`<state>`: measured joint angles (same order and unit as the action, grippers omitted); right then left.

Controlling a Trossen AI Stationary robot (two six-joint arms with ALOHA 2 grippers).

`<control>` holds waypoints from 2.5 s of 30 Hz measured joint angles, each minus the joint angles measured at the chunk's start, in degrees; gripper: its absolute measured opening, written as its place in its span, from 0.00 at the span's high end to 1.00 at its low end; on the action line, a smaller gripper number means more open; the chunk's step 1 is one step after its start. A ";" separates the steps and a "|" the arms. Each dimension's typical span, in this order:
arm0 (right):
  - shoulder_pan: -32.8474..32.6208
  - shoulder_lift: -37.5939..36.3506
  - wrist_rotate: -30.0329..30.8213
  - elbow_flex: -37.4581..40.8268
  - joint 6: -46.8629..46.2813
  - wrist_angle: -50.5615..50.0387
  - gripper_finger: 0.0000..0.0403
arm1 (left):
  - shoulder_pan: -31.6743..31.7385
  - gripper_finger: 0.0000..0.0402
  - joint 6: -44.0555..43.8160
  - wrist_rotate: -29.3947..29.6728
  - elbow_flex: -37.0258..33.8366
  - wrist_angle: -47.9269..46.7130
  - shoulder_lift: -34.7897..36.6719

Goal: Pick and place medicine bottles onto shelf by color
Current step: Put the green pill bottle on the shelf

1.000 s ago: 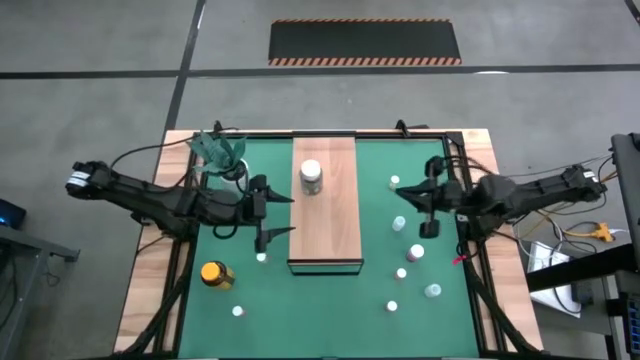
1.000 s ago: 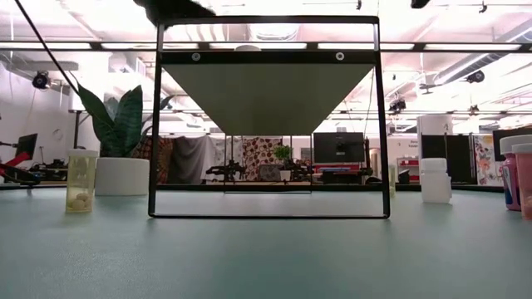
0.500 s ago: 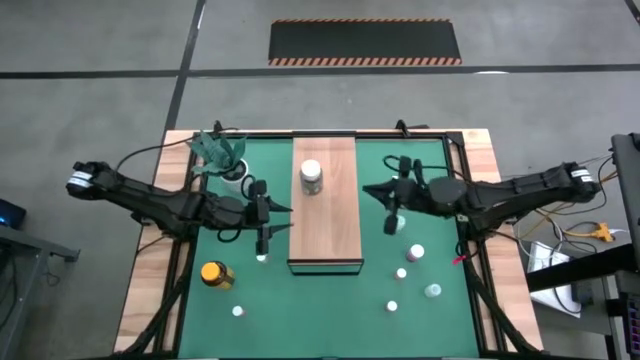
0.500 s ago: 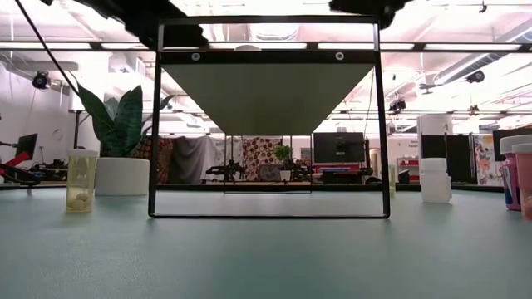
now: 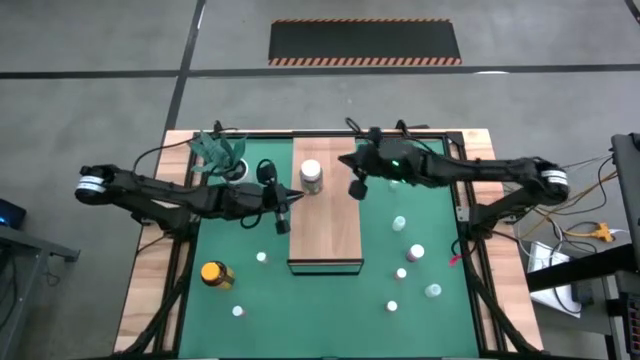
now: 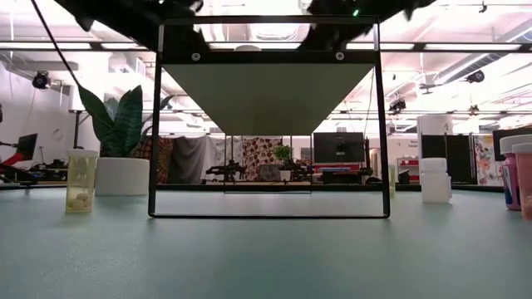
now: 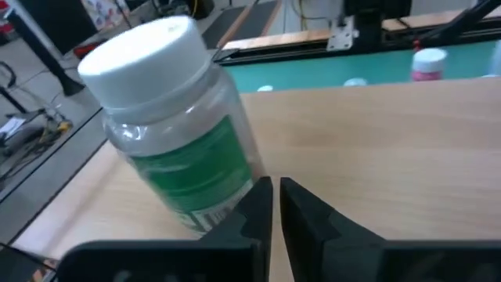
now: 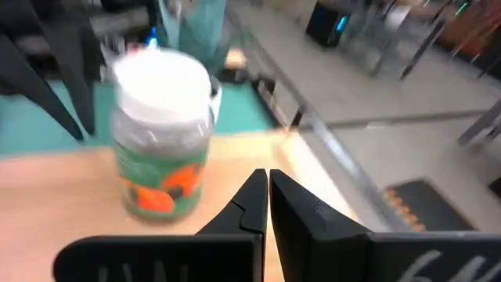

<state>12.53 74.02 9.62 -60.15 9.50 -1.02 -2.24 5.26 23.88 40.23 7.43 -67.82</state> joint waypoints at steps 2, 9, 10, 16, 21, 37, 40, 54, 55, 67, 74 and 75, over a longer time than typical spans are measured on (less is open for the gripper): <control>2.10 3.00 -4.11 -2.25 -0.05 -0.69 0.98 | 0.89 0.97 0.00 0.00 0.02 0.21 -0.73; 5.26 11.01 -15.50 -9.50 0.77 -3.51 0.98 | 3.81 0.97 0.00 0.00 0.02 1.07 -0.98; 5.23 11.79 -16.20 -10.21 1.05 -3.87 0.98 | 4.23 0.97 0.04 0.01 0.02 1.09 -0.76; 4.59 13.00 -17.56 -14.06 2.33 -12.47 0.98 | 6.94 0.97 1.98 0.43 0.02 0.65 -0.22; 2.96 12.35 -20.12 -14.46 1.22 -15.88 0.98 | 9.29 0.97 2.64 0.70 0.01 -0.83 -0.14; -1.07 12.90 -20.27 -14.48 1.66 -17.34 0.98 | 8.47 0.97 -0.21 0.01 -0.03 -5.55 5.55; -1.71 14.35 -20.40 -14.48 2.05 -14.56 0.98 | 7.39 0.97 -0.44 -1.36 -0.11 -5.50 7.61; -1.09 21.43 -11.51 -16.82 2.55 -2.92 0.98 | 4.66 0.97 -0.48 -5.62 -0.42 -5.34 10.07; -0.82 21.98 -10.97 -17.40 2.53 -2.85 0.98 | 4.67 0.97 -0.46 -5.62 -0.47 -5.38 9.87; 2.98 25.53 -9.32 -21.76 3.59 -2.94 0.98 | 4.50 0.97 -3.43 -5.65 -2.11 -5.12 9.22; 4.78 25.04 -9.48 -21.76 5.11 -3.38 0.98 | 4.37 0.97 -5.42 -5.66 -2.85 -4.97 9.37; 4.99 25.11 -9.43 -21.76 5.47 -3.38 0.98 | 4.37 0.97 -5.44 -5.67 -2.85 -4.92 9.37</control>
<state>17.51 99.13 0.19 -81.91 14.97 -4.40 2.13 -0.19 18.21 37.39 2.50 -58.46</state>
